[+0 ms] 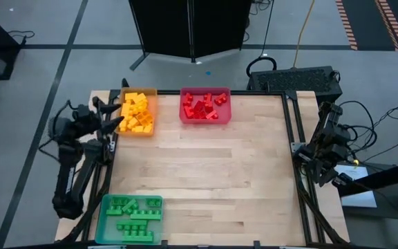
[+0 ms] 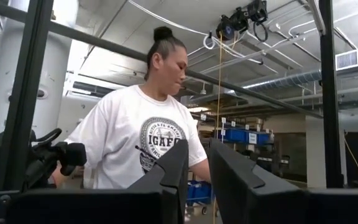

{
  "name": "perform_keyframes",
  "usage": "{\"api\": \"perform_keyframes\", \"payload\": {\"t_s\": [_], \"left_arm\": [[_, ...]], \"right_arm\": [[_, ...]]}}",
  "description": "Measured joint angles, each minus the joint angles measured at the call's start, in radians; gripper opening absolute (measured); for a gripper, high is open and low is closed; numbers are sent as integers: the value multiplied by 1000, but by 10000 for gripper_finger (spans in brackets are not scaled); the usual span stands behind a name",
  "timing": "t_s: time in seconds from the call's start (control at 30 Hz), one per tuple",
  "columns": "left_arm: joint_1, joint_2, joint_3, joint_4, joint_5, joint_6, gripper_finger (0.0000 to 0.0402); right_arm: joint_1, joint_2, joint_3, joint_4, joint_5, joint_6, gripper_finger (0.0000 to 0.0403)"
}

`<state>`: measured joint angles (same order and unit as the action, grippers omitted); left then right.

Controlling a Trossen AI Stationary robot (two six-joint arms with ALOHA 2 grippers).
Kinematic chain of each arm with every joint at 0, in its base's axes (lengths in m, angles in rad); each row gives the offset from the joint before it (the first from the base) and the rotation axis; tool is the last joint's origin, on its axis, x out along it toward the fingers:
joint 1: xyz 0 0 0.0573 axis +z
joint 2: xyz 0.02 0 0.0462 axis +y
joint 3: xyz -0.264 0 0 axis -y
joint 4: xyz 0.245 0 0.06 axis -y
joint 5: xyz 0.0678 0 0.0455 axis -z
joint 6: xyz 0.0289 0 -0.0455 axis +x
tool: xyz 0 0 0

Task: Sort blocks
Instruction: Return to Home Position

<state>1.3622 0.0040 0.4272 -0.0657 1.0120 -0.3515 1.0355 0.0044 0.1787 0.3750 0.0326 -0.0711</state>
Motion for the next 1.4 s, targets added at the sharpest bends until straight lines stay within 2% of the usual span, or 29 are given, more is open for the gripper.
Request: {"api": "perform_keyframes", "payload": {"t_s": [0.23, 0.27, 0.33, 0.43, 0.53, 0.6, 0.8, 0.93, 1.07, 1.23, 1.33, 1.4], "left_arm": [[-167, 0, -382, 879, -49, -403, 255], [-200, 0, -422, 960, -49, -449, 255], [-260, -1, -413, 993, -8, -455, 255], [-342, -1, -421, 1132, 25, -466, 255], [-409, -1, -421, 1115, 27, -444, 255], [-458, -1, -421, 1034, -27, -371, 255], [-680, -1, -421, 569, -402, -72, 255], [-876, 1, -421, 460, -560, 143, 255], [-1053, 8, -421, 377, -709, 218, 255], [-1235, 34, -421, 337, -799, 276, 255], [-1324, 51, -421, 298, -804, 300, 255], [-1372, 62, -421, 229, -833, 253, 255]], "right_arm": [[0, 0, 0, 1, 0, -3, 59], [0, 0, 0, 0, 0, -3, 59], [0, 0, 0, -1, 1, 0, 59], [0, 0, 0, -11, 0, -5, 59], [0, 0, 0, -36, 0, -39, 59], [0, 0, 0, -64, 0, -57, 59], [0, 0, 0, -139, 0, -37, 59], [0, 0, 1, -203, 27, -32, 59], [0, 0, 1, -287, 176, -30, 59], [0, 0, 1, -397, 304, -17, 59], [0, 0, 1, -485, 313, 36, 59], [0, 0, 1, -520, 314, 70, 59]]}}
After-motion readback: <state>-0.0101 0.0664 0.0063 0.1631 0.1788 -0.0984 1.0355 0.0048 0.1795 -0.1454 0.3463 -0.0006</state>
